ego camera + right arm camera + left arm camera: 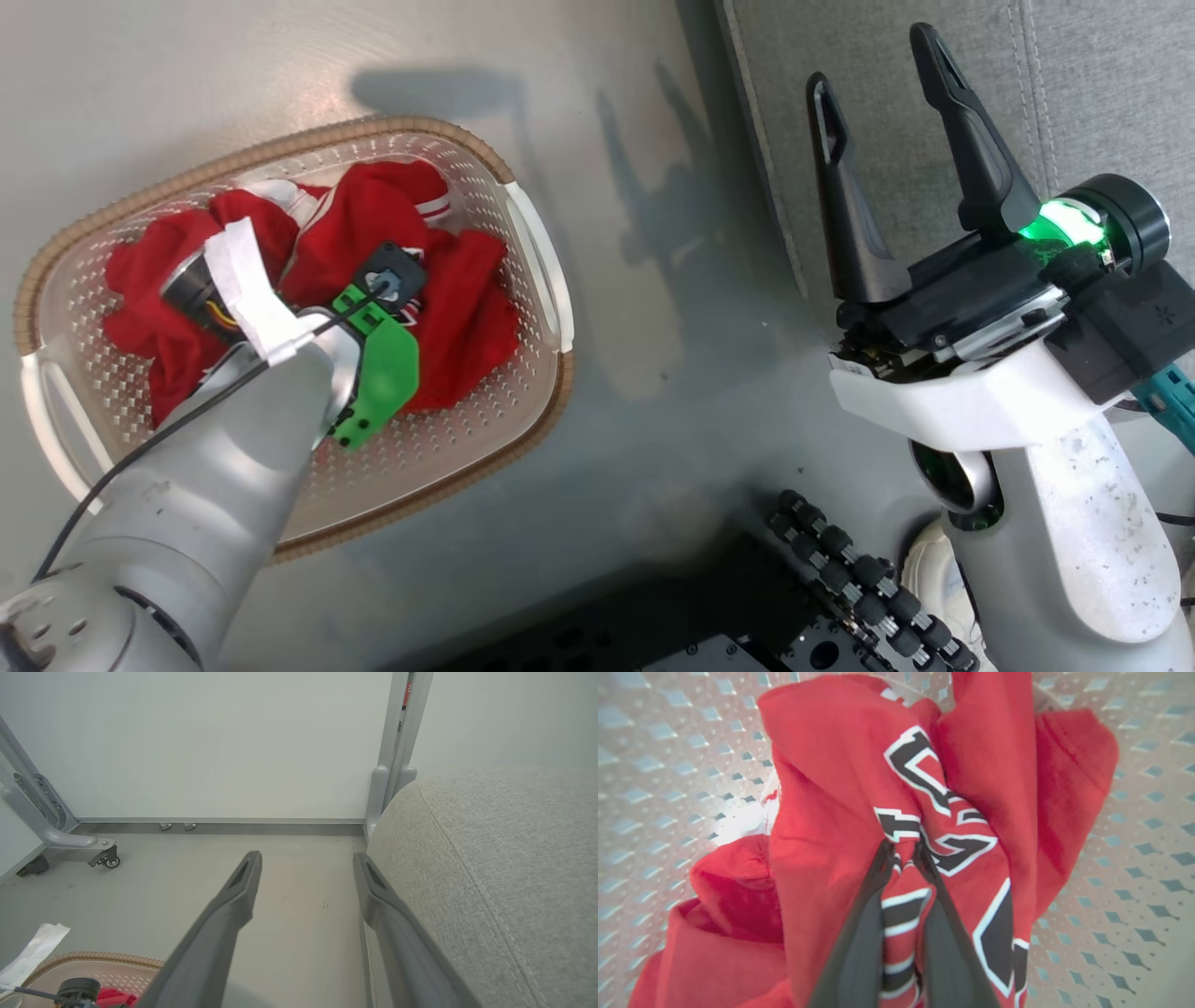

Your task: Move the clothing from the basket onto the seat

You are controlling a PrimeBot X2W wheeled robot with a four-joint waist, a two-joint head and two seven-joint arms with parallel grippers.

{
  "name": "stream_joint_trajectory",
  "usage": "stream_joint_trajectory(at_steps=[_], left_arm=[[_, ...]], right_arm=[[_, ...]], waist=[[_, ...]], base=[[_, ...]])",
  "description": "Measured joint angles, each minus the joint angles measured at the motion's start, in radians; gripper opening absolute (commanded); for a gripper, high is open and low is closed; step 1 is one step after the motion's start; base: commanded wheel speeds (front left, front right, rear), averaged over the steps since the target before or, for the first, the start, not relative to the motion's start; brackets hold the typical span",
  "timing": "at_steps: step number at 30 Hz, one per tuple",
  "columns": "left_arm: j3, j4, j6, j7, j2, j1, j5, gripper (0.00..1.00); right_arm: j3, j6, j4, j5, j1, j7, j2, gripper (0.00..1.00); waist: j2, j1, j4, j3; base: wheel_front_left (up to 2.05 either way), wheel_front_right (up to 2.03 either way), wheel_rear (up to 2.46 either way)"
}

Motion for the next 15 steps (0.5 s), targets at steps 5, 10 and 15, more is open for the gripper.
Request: stream_joint_trajectory(at_steps=[5,10,15], left_arm=[[-0.017,-0.024,0.0,-0.062,-0.031,0.001,-0.026,0.0],[-0.035,-0.048,0.0,-0.131,-0.057,0.024,-0.051,0.0],[-0.049,-0.067,0.0,-0.194,-0.083,0.063,-0.084,0.0]], right_arm=[[-0.003,0.0,0.026,-0.016,0.005,0.0,0.0,1.0],[0.0,0.0,0.065,-0.034,0.02,0.0,0.001,1.0],[-0.006,0.0,0.103,-0.041,0.045,0.0,0.001,1.0]], waist=[[0.0,0.0,0.017,-0.045],[0.0,0.0,0.042,-0.107],[0.0,-0.0001,0.069,-0.179]], base=[[0.0,0.0,0.0],[0.0,0.0,0.0],[0.0,0.0,0.0]])
